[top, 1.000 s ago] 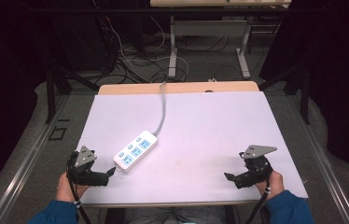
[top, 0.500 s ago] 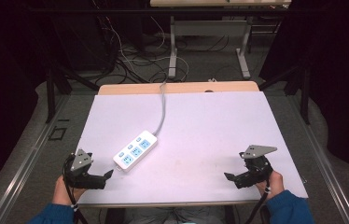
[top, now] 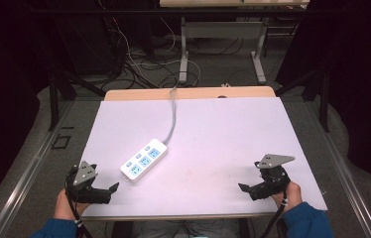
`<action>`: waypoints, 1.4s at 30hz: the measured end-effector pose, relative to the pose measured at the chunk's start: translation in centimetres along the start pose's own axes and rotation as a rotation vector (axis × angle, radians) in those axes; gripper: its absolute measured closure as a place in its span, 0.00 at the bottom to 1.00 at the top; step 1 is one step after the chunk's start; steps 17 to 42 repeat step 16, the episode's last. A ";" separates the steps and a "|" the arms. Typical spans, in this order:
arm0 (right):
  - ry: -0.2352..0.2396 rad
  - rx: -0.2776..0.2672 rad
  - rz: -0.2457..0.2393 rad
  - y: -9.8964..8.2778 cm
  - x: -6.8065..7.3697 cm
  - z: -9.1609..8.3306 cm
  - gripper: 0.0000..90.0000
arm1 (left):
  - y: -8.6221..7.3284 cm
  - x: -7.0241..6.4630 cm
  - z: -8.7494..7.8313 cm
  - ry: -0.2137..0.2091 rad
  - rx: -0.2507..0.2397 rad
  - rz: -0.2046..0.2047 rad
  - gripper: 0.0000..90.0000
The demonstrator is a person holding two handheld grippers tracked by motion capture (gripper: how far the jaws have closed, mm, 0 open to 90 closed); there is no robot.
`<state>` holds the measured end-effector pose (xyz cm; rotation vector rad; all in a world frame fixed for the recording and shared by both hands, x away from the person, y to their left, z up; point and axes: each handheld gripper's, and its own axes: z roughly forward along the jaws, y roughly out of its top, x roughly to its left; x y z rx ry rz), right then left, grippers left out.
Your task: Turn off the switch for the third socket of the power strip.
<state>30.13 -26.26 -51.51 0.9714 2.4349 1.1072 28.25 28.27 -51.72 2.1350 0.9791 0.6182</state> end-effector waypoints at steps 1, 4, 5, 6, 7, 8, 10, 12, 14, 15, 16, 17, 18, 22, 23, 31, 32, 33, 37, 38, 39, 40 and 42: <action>-0.002 -0.001 0.000 0.0 0.0 0.0 0.02 | 0.0 0.0 0.0 -0.001 -0.002 0.002 0.00; -0.006 -0.009 -0.008 0.0 0.0 0.0 0.02 | -0.1 0.0 0.0 -0.006 0.007 0.005 0.00; -0.006 -0.007 -0.004 0.0 0.0 0.0 0.02 | -0.1 0.0 0.0 -0.006 0.006 0.006 0.00; -0.005 -0.007 -0.010 0.0 0.0 0.0 0.02 | -0.1 -0.1 0.1 -0.007 0.003 0.002 0.00; -0.005 -0.005 -0.002 0.0 0.1 0.0 0.02 | -0.1 -0.1 0.1 -0.007 0.006 0.002 0.00; -0.005 -0.006 -0.002 0.0 0.1 0.0 0.02 | -0.1 -0.1 0.1 -0.009 0.007 0.000 0.00; -0.005 -0.005 -0.002 0.0 0.1 0.0 0.02 | -0.1 0.0 0.2 -0.013 0.017 0.007 0.00; -0.011 -0.006 0.001 0.0 0.1 0.0 0.02 | -0.1 -0.1 0.2 -0.017 0.016 0.007 0.00; -0.009 -0.008 -0.012 0.0 0.0 0.0 0.02 | -0.1 0.0 0.2 -0.015 0.016 0.009 0.00; -0.010 -0.006 -0.004 0.0 0.0 0.0 0.02 | -0.1 0.0 0.2 -0.015 0.017 0.007 0.00; -0.007 -0.004 -0.002 0.0 0.0 0.0 0.02 | -0.1 0.0 0.3 -0.013 0.016 0.007 0.00; -0.007 -0.004 -0.002 0.0 0.0 0.0 0.02 | -0.1 0.0 0.3 -0.013 0.016 0.007 0.00; -0.007 -0.004 -0.002 0.0 0.0 0.0 0.02 | -0.1 0.0 0.3 -0.013 0.016 0.007 0.00; -0.007 -0.004 -0.002 0.0 0.0 0.0 0.02 | -0.1 0.0 0.3 -0.013 0.016 0.007 0.00; -0.007 -0.004 -0.002 0.0 0.0 0.0 0.02 | -0.1 0.0 0.3 -0.013 0.016 0.007 0.00; -0.007 -0.004 -0.002 0.0 0.0 0.0 0.02 | -0.1 0.0 0.3 -0.013 0.016 0.007 0.00; -0.007 -0.004 -0.002 0.0 0.0 0.0 0.02 | -0.1 0.0 0.3 -0.013 0.016 0.007 0.00; -0.007 -0.004 -0.002 0.0 0.0 0.0 0.02 | -0.1 0.0 0.3 -0.013 0.016 0.007 0.00; -0.007 -0.004 -0.002 0.0 0.0 0.0 0.02 | -0.1 0.0 0.3 -0.013 0.016 0.007 0.00; -0.007 -0.004 -0.002 0.0 0.0 0.0 0.02 | -0.1 0.0 0.3 -0.013 0.016 0.007 0.00; -0.007 -0.004 -0.002 0.0 0.0 0.0 0.02 | -0.1 0.0 0.3 -0.013 0.016 0.007 0.00; -0.007 -0.004 -0.002 0.0 0.0 0.0 0.02 | -0.1 0.0 0.3 -0.013 0.016 0.007 0.00; -0.007 -0.004 -0.002 0.0 0.0 0.0 0.02 | -0.1 0.0 0.3 -0.013 0.016 0.007 0.00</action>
